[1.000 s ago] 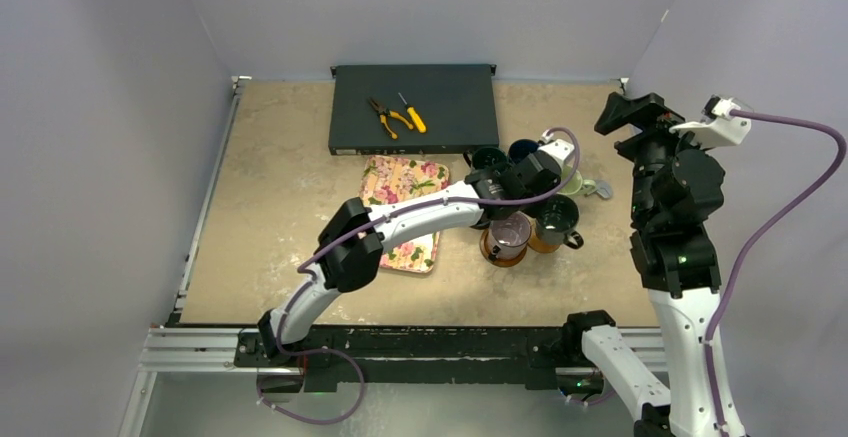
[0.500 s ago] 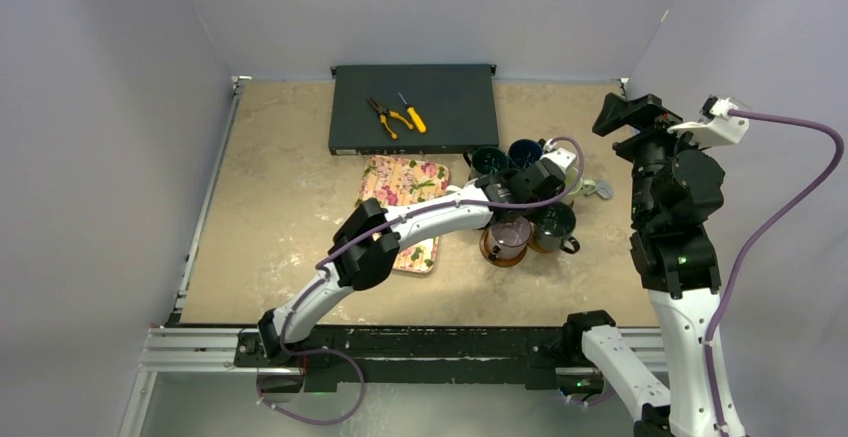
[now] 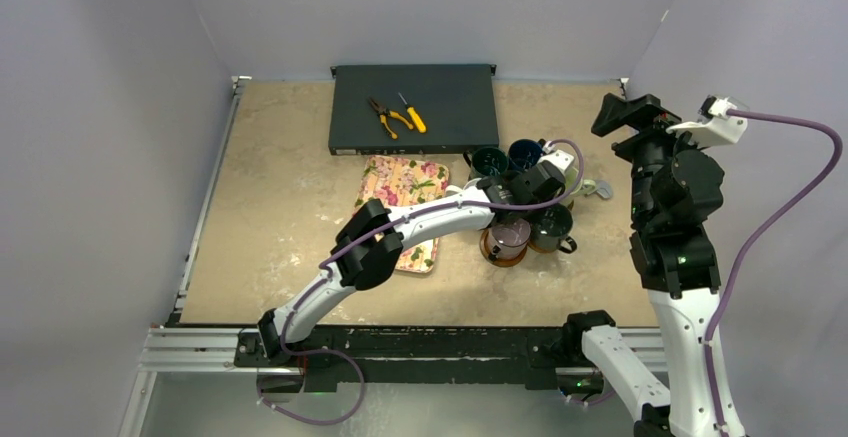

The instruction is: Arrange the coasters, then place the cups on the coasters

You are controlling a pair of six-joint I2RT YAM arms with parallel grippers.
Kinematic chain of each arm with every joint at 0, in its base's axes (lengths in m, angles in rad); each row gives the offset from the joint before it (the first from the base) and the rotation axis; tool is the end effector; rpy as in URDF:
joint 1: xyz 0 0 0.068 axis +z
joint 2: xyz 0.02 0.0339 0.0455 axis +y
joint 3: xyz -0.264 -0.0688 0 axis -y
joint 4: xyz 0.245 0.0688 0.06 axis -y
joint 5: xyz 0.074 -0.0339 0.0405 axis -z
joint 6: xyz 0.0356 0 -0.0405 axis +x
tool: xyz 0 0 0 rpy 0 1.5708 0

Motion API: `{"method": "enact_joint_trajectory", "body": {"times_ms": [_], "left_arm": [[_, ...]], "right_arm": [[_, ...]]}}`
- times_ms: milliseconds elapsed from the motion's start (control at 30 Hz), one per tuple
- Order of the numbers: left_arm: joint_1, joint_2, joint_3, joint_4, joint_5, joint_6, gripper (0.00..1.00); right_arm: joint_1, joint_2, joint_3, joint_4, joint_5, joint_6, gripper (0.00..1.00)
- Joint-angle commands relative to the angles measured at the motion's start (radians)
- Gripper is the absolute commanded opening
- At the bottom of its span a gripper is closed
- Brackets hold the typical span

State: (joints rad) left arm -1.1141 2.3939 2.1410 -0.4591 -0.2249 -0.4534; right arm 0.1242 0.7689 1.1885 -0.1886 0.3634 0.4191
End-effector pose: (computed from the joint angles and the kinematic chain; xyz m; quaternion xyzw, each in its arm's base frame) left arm 0.2488 -0.4884 0.2188 0.2489 0.8698 -0.2198 0.3650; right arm 0.1345 0.0040 0.4762 0.2298 0.5832 0.0988 0.7728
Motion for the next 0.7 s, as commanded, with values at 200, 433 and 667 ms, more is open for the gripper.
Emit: {"method": "enact_joint_trajectory", "body": {"times_ms": [200,433,667], "left_arm": [[-0.004,-0.016,0.059,0.074,-0.031,-0.018,0.00],[-0.004,-0.015,0.054,0.079,-0.027,-0.016,0.00],[-0.004,-0.015,0.055,0.082,-0.020,-0.013,0.02]], "right_arm": [[-0.003,-0.013,-0.003,0.031,-0.017,-0.009,0.98],[-0.003,-0.013,-0.003,0.029,-0.015,-0.011,0.98],[-0.003,-0.013,-0.004,0.030,-0.017,-0.015,0.98]]}}
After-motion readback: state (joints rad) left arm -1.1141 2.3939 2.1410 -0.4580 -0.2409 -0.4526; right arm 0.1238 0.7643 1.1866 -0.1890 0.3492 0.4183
